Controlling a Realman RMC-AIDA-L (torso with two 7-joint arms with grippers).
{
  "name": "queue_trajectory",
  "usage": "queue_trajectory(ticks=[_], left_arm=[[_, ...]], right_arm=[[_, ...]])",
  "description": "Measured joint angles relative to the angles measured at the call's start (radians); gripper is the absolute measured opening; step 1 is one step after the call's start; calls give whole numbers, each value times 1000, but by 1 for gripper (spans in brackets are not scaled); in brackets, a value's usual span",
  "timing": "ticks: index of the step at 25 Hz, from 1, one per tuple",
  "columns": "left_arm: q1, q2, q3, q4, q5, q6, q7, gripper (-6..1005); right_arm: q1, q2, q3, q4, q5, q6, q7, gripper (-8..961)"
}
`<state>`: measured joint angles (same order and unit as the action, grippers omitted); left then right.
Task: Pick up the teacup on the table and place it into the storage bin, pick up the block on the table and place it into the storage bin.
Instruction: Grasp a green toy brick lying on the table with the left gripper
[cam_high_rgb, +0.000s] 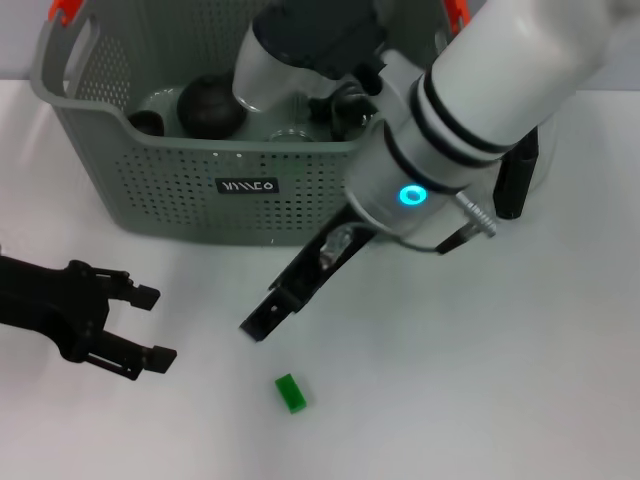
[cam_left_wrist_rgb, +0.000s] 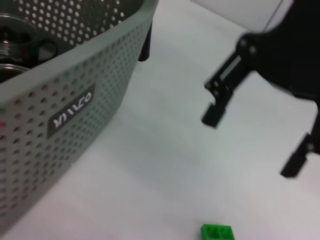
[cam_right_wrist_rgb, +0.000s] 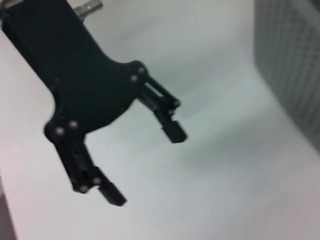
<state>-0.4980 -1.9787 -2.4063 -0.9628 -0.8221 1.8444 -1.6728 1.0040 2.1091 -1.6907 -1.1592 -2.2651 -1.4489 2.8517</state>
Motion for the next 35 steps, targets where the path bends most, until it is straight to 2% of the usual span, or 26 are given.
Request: queue_trajectory(ticks=[7, 12, 17, 21, 25, 29, 32, 35], left_arm=[[-7, 21, -1, -1, 0, -6, 13, 937], [-12, 28, -1, -2, 0, -7, 13, 935], [-20, 20, -2, -2, -1, -7, 13, 933], [-28, 11, 7, -6, -2, 12, 11, 931], [-37, 5, 30, -28, -4, 44, 24, 929], [-43, 2, 67, -49, 1, 47, 35, 927], [-51, -5, 99, -52, 3, 44, 52, 926], [-67, -20, 144, -56, 20, 44, 75, 925]], right_arm=[[-6, 0, -30, 96, 62, 79, 68, 946], [-2, 0, -55, 133, 56, 86, 99, 947], [-1, -2, -89, 118, 38, 89, 87, 947], [-41, -7, -57, 84, 34, 122, 13, 947], [-123, -9, 76, 31, 51, 128, -109, 947], [-213, -13, 264, -35, 150, 75, -270, 947], [-261, -14, 441, -32, 289, -37, -487, 947], [-282, -20, 611, 26, 409, -159, -660, 947]])
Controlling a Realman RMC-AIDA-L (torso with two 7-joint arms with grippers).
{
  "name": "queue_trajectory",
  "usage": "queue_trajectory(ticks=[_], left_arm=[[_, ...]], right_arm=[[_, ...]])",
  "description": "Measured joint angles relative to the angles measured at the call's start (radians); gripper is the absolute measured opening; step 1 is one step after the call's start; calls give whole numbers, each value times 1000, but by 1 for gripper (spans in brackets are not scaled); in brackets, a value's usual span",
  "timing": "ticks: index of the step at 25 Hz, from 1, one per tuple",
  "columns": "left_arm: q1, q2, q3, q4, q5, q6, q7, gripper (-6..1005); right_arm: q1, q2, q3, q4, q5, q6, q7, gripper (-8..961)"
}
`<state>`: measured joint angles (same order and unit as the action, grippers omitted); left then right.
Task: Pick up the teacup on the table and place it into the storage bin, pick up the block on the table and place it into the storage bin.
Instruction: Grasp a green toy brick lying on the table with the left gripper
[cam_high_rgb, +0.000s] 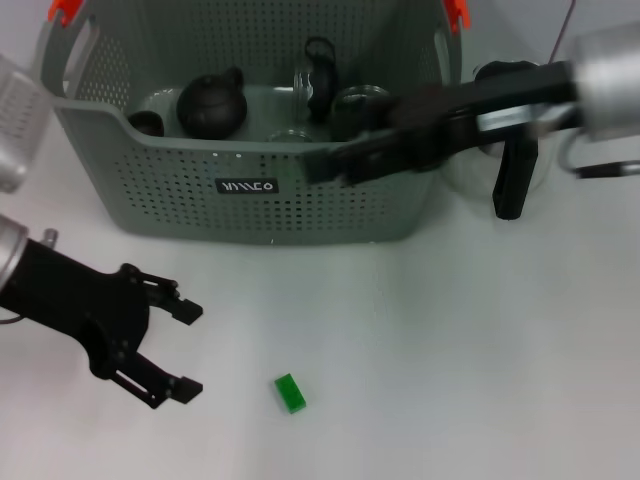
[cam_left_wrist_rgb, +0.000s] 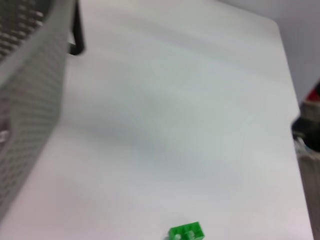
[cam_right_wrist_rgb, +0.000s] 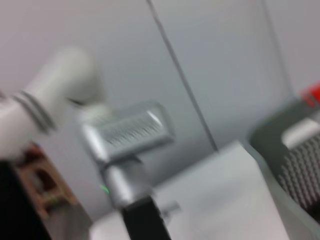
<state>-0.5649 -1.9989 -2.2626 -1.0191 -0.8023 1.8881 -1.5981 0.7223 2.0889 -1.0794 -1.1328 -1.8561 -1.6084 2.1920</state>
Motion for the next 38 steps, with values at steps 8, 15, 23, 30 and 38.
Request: queue_trajectory(ticks=[8, 15, 23, 30, 38], left_arm=[[-35, -35, 127, -109, 38, -16, 22, 921], [-54, -79, 158, -221, 100, -24, 109, 918], [-59, -124, 261, -258, 186, -32, 164, 915], [-61, -172, 318, -264, 244, -46, 24, 911], [-66, -174, 356, -268, 211, -80, -230, 908]], right_arm=[[-22, -28, 210, 114, 133, -213, -177, 946], [-53, -10, 266, 126, 139, -199, -159, 947], [-61, 8, 277, 143, 141, -167, -111, 946], [-61, 9, 275, 169, 166, -144, -123, 946], [-60, 6, 279, 169, 167, -130, -132, 947]])
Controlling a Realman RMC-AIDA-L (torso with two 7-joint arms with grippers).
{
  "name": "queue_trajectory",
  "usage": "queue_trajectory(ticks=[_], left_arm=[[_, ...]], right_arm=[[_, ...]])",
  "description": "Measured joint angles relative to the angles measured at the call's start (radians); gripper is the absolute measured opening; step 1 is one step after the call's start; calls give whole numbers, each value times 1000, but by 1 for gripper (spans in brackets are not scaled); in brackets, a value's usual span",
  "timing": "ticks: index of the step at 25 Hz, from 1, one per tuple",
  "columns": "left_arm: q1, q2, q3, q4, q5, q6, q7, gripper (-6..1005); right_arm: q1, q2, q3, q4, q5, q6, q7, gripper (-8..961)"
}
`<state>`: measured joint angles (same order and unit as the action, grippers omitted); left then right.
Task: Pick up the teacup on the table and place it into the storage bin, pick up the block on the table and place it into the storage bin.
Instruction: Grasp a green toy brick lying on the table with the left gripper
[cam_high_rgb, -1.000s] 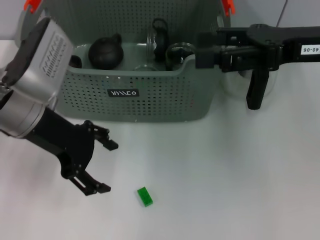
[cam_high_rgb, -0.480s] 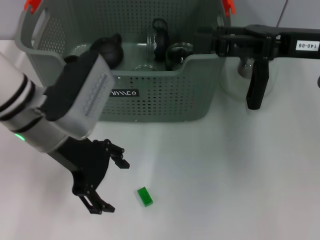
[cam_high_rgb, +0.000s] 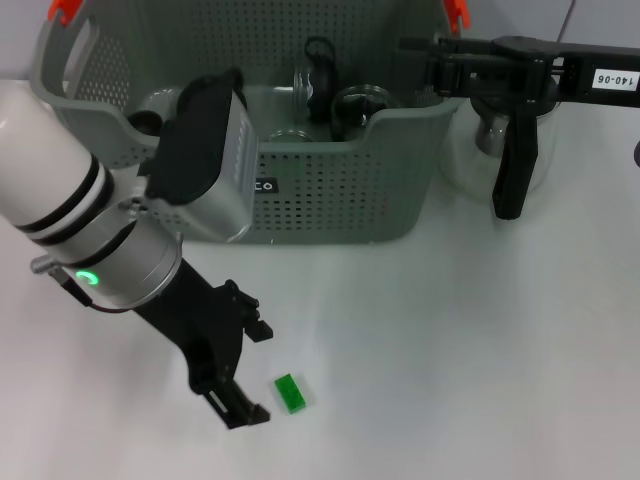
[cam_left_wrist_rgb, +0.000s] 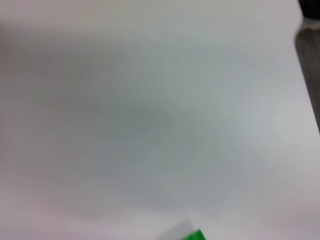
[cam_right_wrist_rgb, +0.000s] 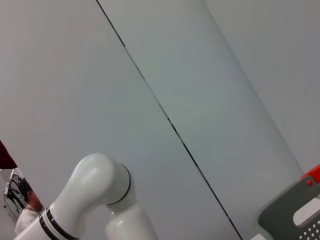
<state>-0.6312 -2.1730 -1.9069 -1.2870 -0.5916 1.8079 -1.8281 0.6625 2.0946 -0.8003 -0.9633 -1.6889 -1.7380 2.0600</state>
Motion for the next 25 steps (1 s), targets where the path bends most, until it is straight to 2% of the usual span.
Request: queue_trajectory(ticks=[4, 12, 25], left_arm=[[4, -1, 38, -1, -10, -42, -96, 906], [35, -1, 174, 9, -12, -167, -246, 903], [56, 1, 369, 11, 9, -293, -445, 897]], right_arm=[[-4, 0, 1, 0, 0, 1, -3, 947], [-9, -3, 2, -2, 0, -1, -11, 946], [-15, -21, 7, -9, 0, -8, -22, 946]])
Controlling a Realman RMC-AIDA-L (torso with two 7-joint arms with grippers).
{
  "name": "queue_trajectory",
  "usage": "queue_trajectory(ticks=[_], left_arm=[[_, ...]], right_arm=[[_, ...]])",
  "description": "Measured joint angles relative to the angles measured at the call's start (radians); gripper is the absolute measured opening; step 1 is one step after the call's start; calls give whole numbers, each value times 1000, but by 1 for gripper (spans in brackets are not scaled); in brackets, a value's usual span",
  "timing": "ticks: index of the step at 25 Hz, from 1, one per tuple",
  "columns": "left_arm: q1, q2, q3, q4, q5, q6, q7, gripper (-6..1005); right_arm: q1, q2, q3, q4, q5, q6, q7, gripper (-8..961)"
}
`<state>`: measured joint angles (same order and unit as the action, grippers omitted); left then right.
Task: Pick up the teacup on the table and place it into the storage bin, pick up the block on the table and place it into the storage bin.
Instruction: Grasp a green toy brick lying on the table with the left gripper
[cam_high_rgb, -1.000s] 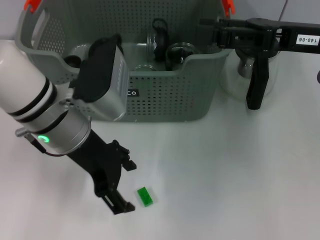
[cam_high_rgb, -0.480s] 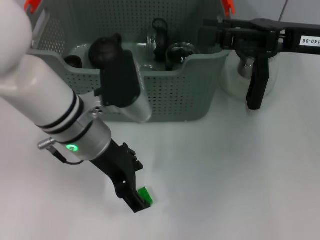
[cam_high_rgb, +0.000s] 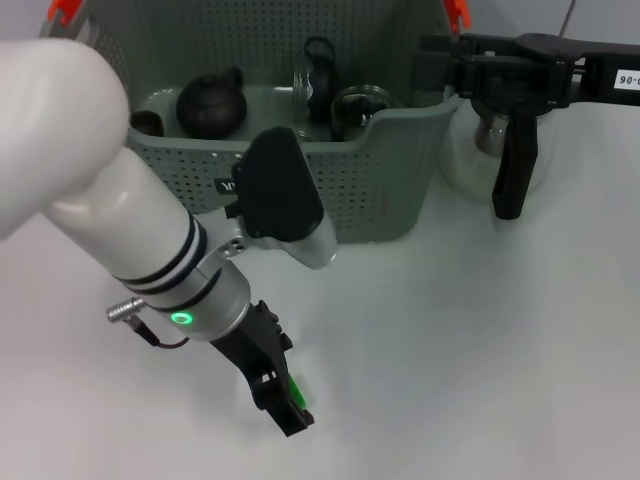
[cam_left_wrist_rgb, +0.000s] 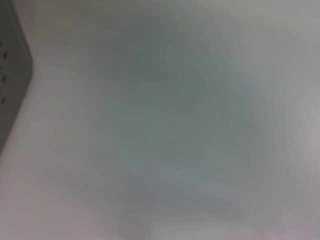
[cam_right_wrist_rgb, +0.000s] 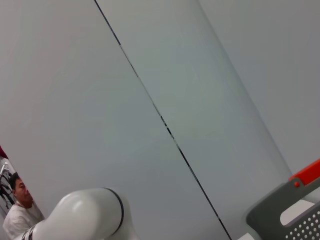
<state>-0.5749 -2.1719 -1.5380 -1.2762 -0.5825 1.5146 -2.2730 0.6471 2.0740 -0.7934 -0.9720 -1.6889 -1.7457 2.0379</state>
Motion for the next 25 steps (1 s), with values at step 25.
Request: queue_trajectory(ticks=[25], left_arm=[[26, -2, 172, -66, 82, -62, -224, 886]], right_arm=[[-7, -29, -2, 9, -10, -3, -49, 946]])
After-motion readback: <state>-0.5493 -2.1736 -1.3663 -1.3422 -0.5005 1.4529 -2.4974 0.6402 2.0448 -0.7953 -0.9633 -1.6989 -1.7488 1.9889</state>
